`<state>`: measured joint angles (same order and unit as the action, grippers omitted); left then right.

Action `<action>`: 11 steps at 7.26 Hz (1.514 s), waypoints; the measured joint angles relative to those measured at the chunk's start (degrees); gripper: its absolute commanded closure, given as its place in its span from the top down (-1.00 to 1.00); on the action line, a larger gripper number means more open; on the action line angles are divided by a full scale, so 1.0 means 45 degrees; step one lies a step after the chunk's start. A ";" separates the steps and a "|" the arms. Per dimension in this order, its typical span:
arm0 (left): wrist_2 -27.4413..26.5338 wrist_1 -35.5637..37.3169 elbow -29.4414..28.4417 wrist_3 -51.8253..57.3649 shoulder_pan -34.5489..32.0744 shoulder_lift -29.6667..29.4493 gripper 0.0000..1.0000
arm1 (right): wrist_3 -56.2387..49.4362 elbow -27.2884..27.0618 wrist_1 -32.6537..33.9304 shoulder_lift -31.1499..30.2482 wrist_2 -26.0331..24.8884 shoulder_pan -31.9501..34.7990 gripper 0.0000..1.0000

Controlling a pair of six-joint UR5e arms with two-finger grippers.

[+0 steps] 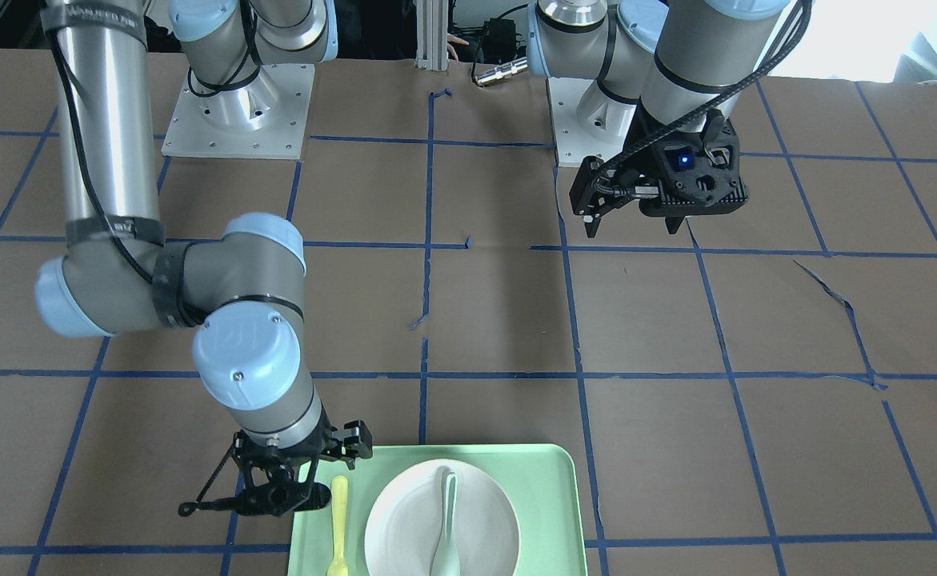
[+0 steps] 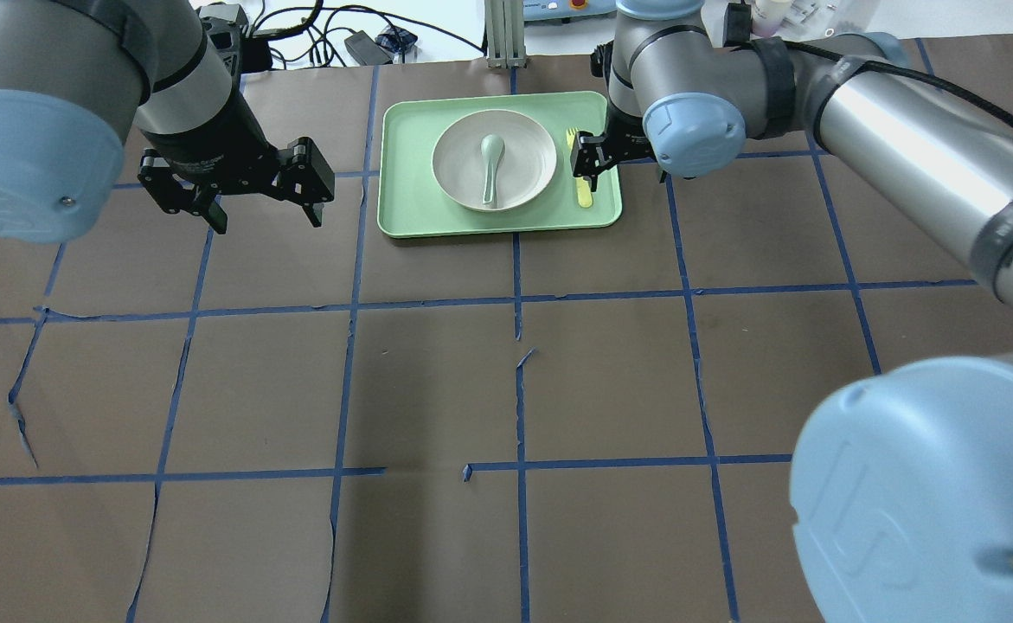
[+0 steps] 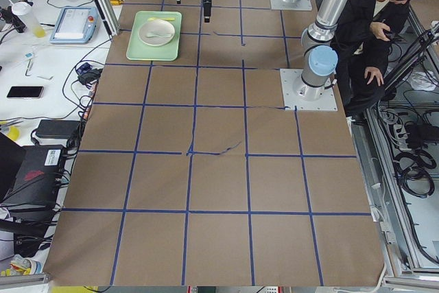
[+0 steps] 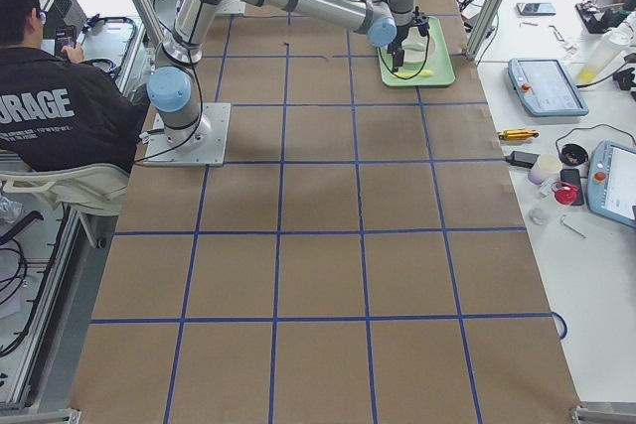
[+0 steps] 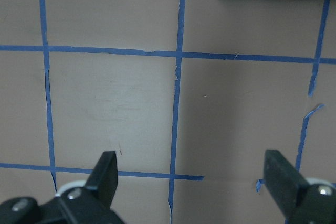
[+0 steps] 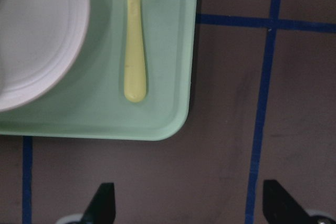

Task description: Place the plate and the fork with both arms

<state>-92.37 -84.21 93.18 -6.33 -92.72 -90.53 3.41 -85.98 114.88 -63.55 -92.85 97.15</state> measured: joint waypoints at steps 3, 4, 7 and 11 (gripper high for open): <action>0.0017 -0.0032 -0.0003 -0.0004 0.0000 0.0032 1.00 | 0.0004 -0.3345 -0.1668 -0.4458 -0.0259 -0.0535 1.00; 0.0019 -0.0034 -0.0001 -0.0006 0.0000 0.0033 1.00 | 0.0004 -0.3746 -0.2672 -0.5584 -0.0260 -0.0579 1.00; 0.0015 -0.0054 0.0006 -0.0014 -0.0024 0.0046 1.00 | 0.0030 -0.2273 -0.4539 -0.6378 -0.0155 -0.0560 1.00; 0.0034 -0.0311 -0.0171 -0.0012 -0.0047 0.0077 1.00 | 0.0025 -0.1637 -0.4056 -0.6244 -0.0094 -0.0522 1.00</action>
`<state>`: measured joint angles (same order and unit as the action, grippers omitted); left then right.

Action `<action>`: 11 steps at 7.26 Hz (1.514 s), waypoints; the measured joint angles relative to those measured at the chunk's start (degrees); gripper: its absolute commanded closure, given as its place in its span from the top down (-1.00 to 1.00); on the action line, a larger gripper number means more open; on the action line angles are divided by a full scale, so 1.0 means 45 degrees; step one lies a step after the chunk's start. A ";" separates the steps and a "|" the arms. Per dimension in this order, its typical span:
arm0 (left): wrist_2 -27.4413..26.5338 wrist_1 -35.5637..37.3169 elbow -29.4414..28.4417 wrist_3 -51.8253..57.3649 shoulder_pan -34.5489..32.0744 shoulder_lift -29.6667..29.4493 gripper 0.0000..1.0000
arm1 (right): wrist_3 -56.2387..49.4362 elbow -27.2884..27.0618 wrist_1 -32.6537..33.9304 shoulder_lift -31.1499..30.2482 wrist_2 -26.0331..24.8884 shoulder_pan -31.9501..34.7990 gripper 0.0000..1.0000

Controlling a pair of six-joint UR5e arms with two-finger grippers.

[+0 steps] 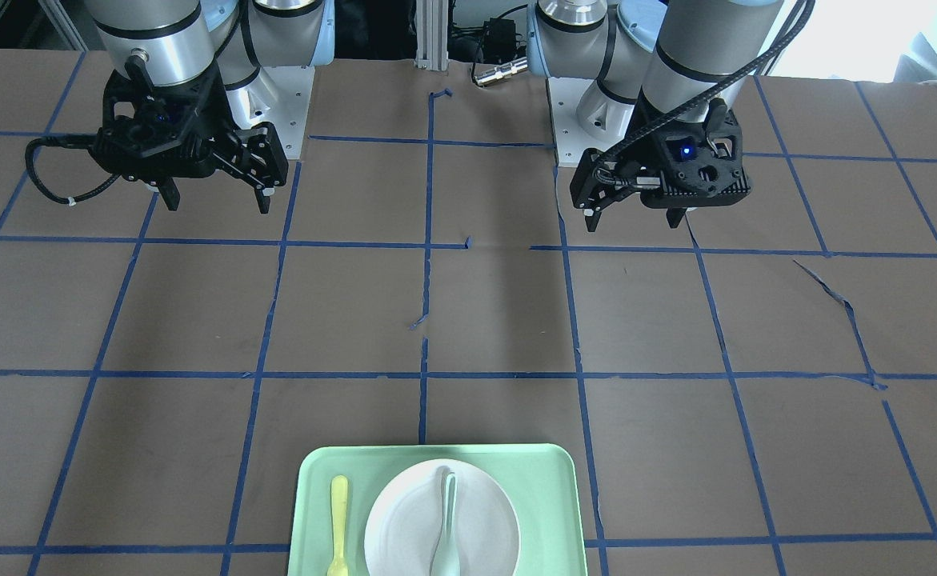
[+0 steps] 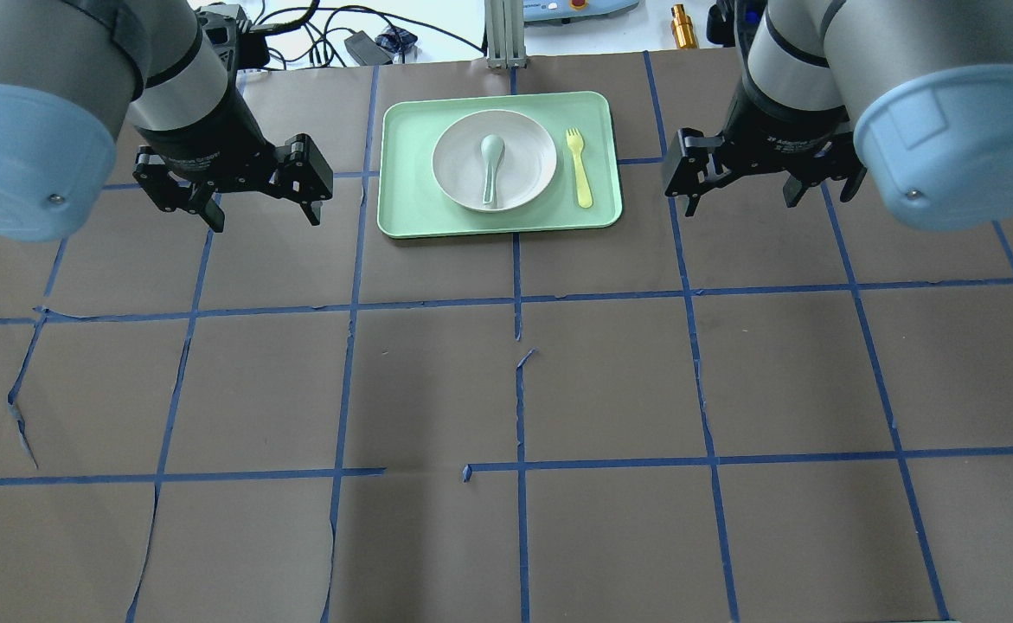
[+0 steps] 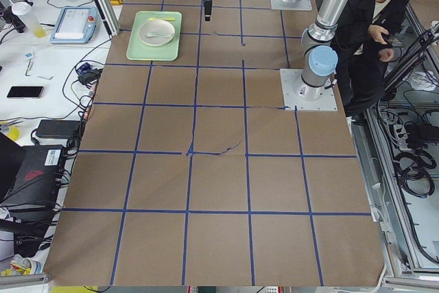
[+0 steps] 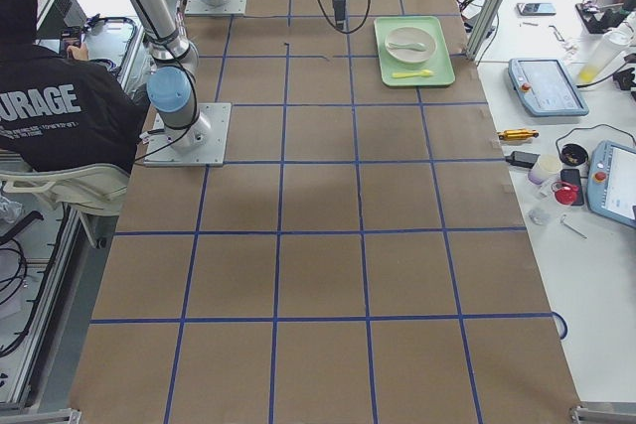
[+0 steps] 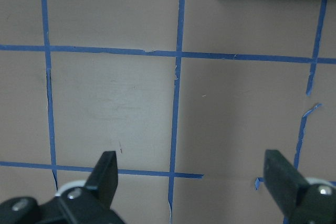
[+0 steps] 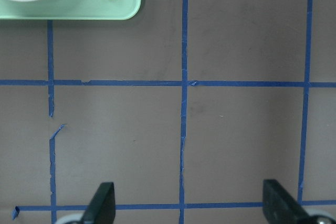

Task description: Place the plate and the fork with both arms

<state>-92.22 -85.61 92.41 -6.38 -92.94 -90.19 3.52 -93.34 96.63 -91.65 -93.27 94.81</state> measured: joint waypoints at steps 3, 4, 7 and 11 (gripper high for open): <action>0.0669 -0.0408 -0.0088 0.0113 -0.0083 0.0063 1.00 | 0.0029 0.0285 -0.0099 0.0019 0.0141 0.0039 1.00; 0.0833 -0.0441 -0.0109 0.0149 -0.0098 0.0091 1.00 | 0.0016 0.0265 -0.0145 0.0042 0.0231 0.0072 1.00; 0.0908 -0.0279 -0.0190 0.0071 -0.0108 0.0085 1.00 | -0.0035 0.0175 -0.0156 0.0147 0.0432 0.0131 1.00; 0.0887 -0.0272 -0.0143 0.0070 -0.0109 0.0109 1.00 | -0.0039 0.0188 -0.0153 0.0154 0.0421 0.0142 1.00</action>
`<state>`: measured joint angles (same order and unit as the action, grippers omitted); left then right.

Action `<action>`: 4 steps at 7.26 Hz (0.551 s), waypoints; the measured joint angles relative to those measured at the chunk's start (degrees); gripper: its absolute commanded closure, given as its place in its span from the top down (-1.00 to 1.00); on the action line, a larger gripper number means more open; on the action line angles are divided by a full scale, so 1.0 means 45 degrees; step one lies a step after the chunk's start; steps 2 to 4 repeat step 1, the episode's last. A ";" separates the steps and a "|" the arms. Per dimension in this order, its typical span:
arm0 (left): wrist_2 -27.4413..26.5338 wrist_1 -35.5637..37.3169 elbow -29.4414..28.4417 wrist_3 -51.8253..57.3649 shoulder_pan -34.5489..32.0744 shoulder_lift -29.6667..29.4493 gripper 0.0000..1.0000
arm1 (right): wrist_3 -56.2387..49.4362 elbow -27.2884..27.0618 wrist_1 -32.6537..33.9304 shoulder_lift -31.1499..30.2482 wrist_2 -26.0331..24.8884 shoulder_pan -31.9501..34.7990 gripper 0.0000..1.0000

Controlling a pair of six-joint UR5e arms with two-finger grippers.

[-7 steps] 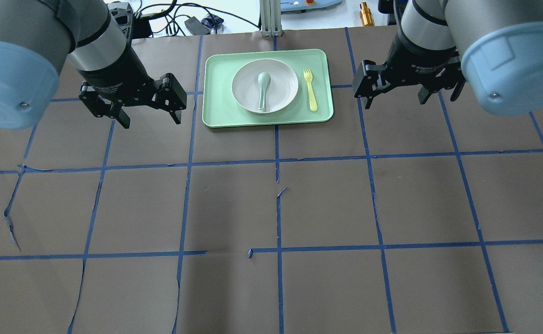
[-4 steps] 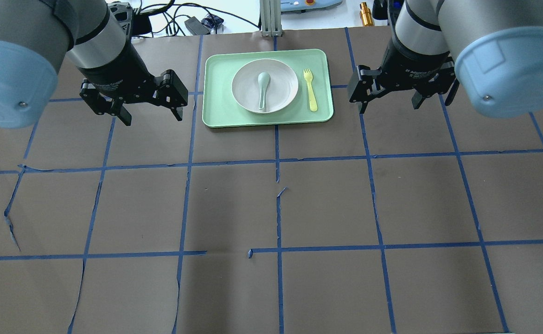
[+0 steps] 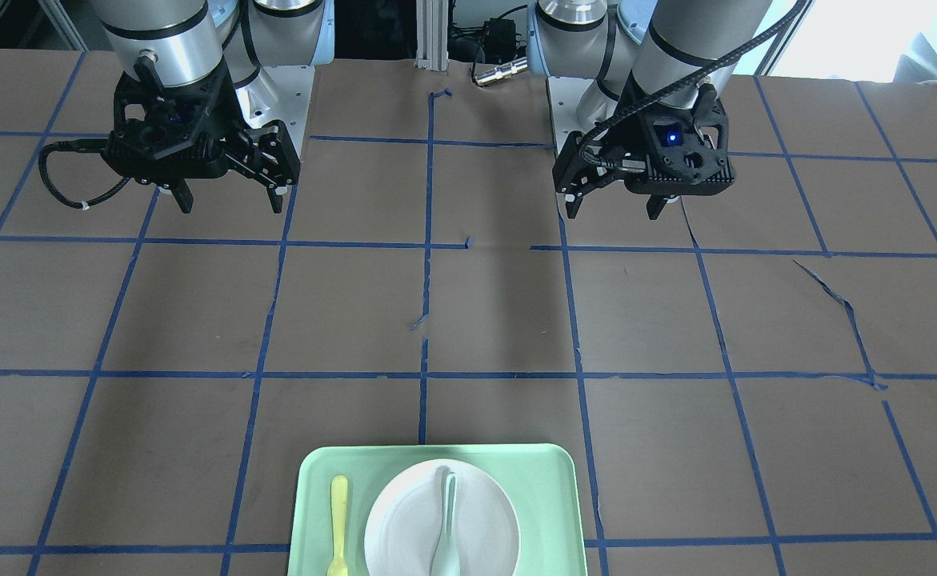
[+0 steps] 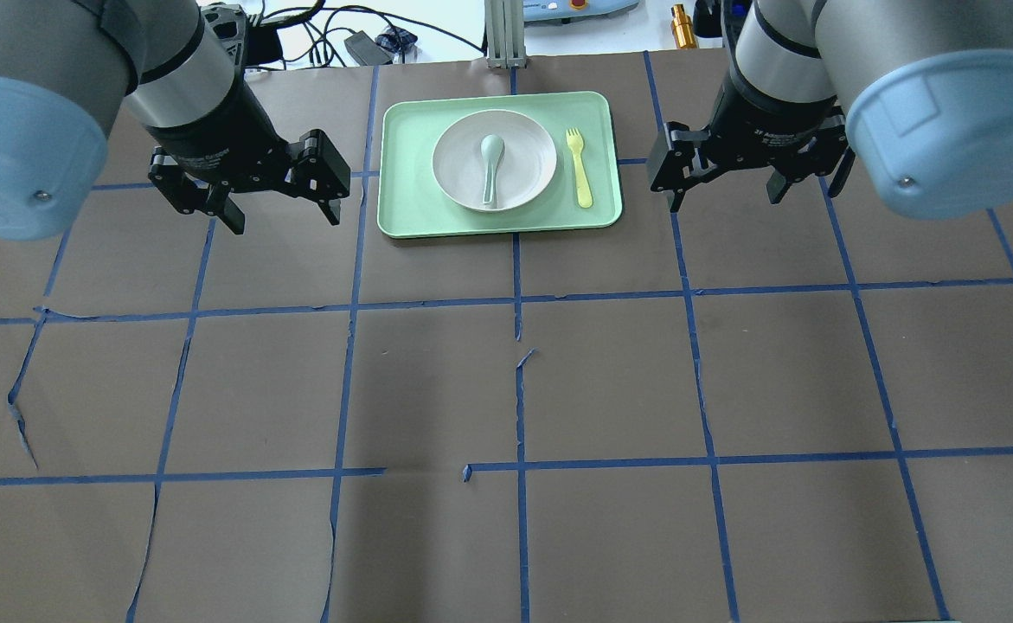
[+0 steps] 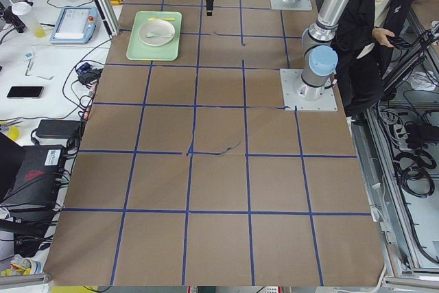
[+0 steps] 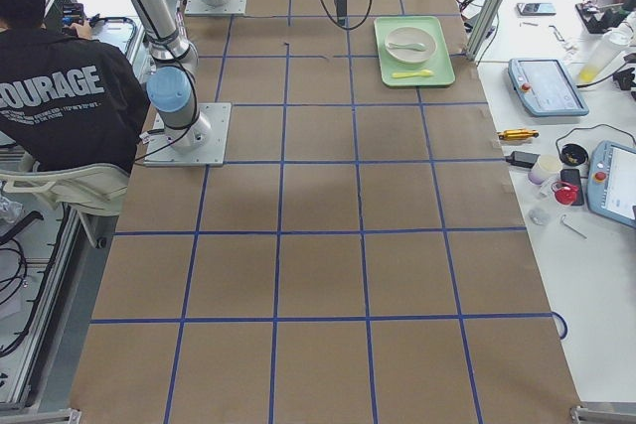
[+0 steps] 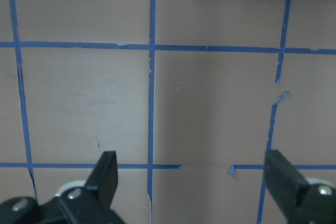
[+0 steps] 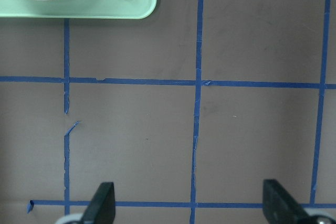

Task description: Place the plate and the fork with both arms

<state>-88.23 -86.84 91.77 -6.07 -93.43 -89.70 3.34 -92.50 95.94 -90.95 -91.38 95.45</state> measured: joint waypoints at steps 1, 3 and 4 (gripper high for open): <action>-0.0002 0.0000 0.0009 0.0000 0.0000 0.0013 1.00 | 0.0004 0.0003 0.0000 -0.0002 -0.0001 0.0001 1.00; -0.0002 0.0000 0.0009 0.0000 0.0000 0.0013 1.00 | 0.0004 0.0003 0.0000 -0.0002 -0.0001 0.0001 1.00; -0.0002 0.0000 0.0009 0.0000 0.0000 0.0013 1.00 | 0.0004 0.0003 0.0000 -0.0002 -0.0001 0.0001 1.00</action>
